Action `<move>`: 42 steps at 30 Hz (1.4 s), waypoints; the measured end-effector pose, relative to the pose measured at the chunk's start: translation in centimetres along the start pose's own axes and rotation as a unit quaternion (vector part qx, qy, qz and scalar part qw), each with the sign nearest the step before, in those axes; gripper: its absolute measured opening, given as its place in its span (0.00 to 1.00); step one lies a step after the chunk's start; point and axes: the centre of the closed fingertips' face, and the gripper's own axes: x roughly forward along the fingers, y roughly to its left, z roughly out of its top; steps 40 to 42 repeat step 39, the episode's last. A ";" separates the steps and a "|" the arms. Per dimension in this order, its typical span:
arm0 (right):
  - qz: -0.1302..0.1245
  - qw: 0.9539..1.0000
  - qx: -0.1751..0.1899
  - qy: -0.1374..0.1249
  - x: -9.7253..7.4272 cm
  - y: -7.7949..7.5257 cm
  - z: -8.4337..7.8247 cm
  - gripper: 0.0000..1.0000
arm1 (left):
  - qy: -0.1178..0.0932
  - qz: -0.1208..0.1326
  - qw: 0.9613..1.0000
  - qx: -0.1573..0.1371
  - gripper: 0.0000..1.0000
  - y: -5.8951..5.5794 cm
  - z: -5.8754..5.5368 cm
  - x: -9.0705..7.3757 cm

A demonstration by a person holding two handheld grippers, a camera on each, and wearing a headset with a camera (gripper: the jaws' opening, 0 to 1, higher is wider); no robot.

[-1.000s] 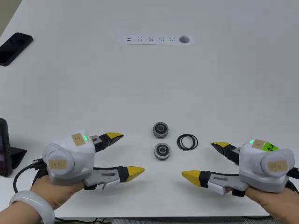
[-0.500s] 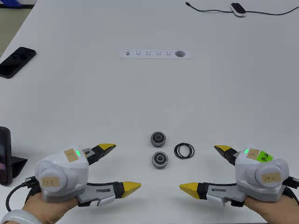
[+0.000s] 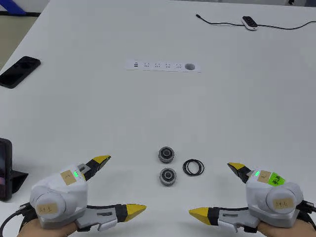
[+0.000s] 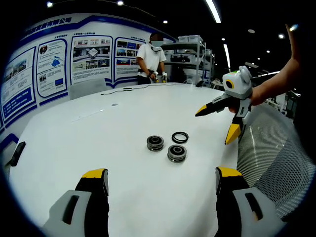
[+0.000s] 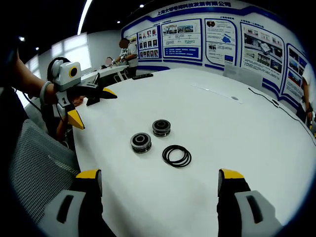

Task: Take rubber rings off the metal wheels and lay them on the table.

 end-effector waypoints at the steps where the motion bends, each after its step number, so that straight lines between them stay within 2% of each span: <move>1: -0.001 1.000 -0.001 -0.001 0.0 -0.1 0.1 0.99 | -0.002 0.001 1.000 -0.003 0.93 0.0 0.0 0.0; 7: -0.009 1.000 0.000 -0.012 -0.1 -0.5 0.5 0.99 | -0.004 0.019 1.000 -0.004 0.99 0.6 0.1 -0.1; 27: -0.014 1.000 0.013 -0.017 0.0 -0.9 0.4 0.99 | 0.003 0.023 1.000 -0.011 0.99 1.2 -0.1 0.0; 42: -0.013 1.000 0.018 -0.019 0.2 -0.7 0.4 0.99 | 0.014 0.024 1.000 -0.012 0.98 1.3 -0.9 -0.2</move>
